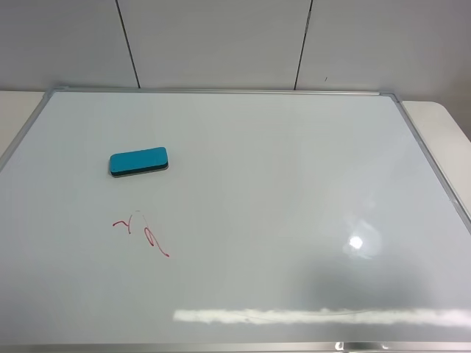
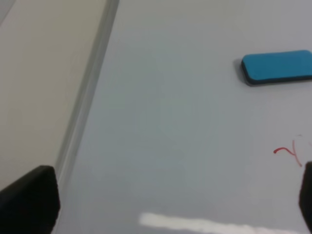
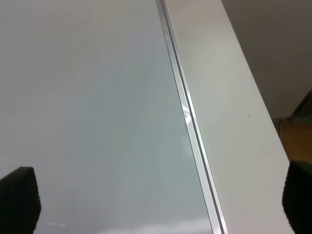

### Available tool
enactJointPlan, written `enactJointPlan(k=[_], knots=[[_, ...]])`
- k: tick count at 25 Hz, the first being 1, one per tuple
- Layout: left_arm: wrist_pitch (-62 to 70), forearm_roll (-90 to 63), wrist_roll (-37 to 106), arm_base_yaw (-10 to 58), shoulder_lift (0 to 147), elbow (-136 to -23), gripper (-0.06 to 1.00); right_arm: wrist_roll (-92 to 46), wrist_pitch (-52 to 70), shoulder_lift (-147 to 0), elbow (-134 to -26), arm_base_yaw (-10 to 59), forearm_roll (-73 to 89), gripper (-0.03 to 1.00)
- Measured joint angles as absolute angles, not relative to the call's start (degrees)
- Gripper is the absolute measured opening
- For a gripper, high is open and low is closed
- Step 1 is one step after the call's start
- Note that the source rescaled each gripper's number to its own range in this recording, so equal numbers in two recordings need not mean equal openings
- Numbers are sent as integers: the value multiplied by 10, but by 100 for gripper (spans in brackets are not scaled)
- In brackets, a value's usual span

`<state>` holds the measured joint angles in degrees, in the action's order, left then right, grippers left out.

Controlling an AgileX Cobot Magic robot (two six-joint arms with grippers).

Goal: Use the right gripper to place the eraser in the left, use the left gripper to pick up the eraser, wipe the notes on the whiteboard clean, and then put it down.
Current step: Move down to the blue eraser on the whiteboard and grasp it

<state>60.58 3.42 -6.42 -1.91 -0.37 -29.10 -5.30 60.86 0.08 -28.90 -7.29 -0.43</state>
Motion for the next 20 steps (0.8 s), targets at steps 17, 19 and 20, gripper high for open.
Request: enactJointPlan(k=[17,19,20], knots=[[606,34,-64,-19,-4,-291,100,-53,609,1,-289,-73,-4,100],[606,34,-64,-19,-4,-291,100,-53,609,1,-289,-73,-4,100],[606,34,-64,-19,-4,-291,100,-53,609,1,-289,-73,-4,100]])
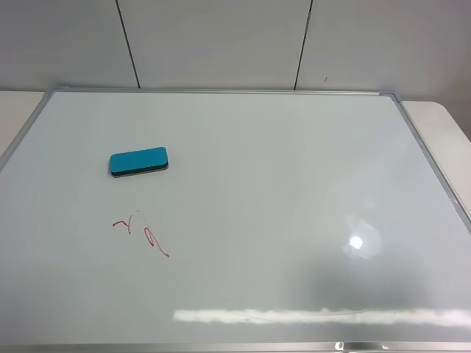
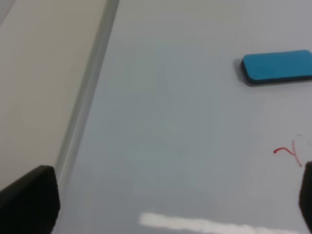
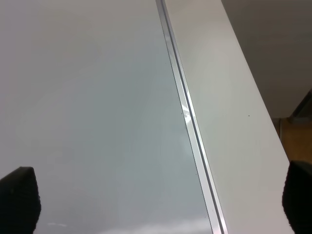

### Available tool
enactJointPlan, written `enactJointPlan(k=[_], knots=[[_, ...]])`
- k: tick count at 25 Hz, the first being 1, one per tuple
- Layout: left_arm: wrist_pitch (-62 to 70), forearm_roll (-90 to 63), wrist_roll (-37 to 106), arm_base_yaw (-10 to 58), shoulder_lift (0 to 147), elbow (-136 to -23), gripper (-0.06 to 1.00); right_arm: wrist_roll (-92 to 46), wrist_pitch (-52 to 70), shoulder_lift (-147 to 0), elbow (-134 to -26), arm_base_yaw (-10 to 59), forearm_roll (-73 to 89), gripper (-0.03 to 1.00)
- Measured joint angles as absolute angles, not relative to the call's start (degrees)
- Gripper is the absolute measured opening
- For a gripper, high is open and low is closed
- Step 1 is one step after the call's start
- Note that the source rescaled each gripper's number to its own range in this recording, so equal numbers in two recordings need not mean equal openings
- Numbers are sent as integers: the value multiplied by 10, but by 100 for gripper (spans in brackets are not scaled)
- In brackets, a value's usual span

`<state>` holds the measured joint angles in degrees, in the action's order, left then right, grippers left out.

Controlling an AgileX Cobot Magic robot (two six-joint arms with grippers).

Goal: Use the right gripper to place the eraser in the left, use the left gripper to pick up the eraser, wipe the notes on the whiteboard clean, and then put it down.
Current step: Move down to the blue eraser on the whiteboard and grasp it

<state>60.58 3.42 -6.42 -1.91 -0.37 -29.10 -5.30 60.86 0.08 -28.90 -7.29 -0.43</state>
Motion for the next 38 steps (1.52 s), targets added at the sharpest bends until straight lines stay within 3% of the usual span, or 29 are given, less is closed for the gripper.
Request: enactJointPlan(k=[29,38], knots=[[606,33,-64,-19,0,-291,100,-53,609,1,-289,-73,-4,100],[607,19,14,-19,205,-347,100,-53,609,1,-289,-73,-4,100]])
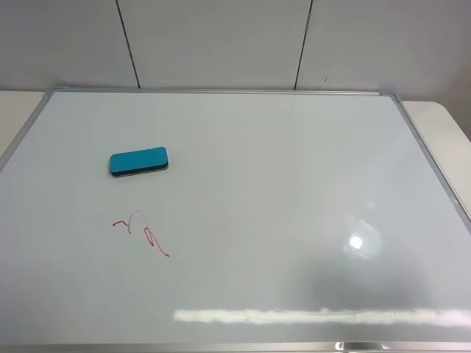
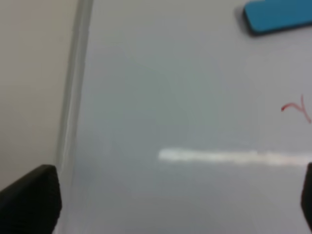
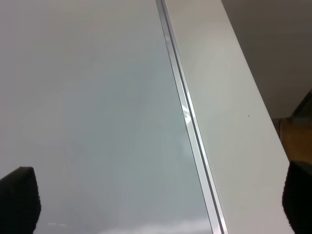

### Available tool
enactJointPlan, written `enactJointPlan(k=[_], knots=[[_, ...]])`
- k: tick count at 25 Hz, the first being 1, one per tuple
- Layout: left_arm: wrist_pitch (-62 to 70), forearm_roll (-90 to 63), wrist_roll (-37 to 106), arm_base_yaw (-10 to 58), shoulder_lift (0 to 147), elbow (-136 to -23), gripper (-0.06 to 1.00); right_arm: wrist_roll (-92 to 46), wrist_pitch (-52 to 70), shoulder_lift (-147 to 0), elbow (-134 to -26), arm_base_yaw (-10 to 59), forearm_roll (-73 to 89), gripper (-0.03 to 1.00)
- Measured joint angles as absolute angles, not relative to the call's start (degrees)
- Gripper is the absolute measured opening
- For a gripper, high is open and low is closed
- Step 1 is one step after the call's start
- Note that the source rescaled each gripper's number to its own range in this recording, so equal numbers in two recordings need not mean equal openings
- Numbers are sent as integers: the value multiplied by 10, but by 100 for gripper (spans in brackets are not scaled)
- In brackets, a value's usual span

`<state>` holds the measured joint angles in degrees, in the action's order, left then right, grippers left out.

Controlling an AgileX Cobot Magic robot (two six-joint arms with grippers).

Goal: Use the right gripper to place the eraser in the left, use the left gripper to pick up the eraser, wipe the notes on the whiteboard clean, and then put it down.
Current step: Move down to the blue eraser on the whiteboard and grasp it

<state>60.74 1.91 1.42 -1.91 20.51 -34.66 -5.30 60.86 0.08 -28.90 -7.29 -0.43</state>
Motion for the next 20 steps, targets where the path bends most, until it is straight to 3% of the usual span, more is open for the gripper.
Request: enactJointPlan(k=[4,12,20], knots=[[611,20,60,-6,322,-392,100,-53,609,1,-289,-73,-4,100],[646,109,82,151,536,-498,100,-53,609,1,-289,-73,-4,100],[651,122,164,253,725,-595,100,-53,609,1,-289,-73,-4,100]])
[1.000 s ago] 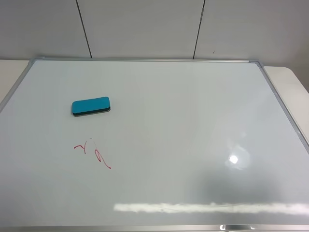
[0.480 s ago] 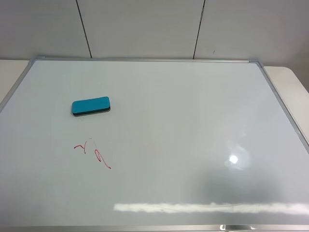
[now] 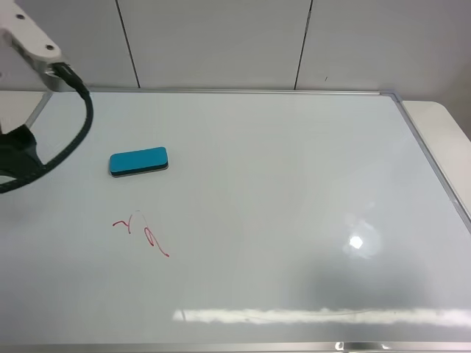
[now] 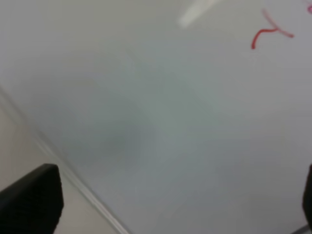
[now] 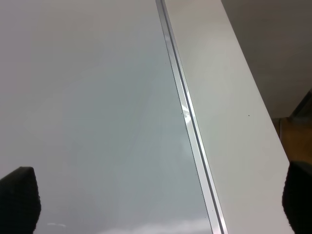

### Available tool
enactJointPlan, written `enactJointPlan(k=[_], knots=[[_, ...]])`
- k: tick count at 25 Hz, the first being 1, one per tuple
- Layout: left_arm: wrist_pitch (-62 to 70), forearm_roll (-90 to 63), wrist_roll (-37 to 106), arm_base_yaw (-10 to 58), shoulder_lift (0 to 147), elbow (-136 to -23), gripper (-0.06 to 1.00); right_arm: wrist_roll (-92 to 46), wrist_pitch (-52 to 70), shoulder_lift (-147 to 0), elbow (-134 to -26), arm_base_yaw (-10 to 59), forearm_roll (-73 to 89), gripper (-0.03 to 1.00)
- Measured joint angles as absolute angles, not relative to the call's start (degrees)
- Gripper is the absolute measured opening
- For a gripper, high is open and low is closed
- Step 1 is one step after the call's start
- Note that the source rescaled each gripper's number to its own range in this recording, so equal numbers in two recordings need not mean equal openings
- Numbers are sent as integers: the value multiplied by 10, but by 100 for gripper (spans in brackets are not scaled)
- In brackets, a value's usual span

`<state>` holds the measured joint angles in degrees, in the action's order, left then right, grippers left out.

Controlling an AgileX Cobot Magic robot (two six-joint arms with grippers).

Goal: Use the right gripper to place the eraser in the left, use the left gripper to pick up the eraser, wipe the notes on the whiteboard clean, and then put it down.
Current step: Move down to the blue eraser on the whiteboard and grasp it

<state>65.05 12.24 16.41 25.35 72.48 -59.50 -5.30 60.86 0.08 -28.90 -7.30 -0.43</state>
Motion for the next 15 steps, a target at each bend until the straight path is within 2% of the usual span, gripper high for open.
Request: enactJointPlan(k=[6,15], knots=[[651,122,232,294,833,-657,100,-53,609,1,-289,-73,-4,100],[641,111,315,298,948,-715,100,-53,609,1,-289,-73,-4,100]])
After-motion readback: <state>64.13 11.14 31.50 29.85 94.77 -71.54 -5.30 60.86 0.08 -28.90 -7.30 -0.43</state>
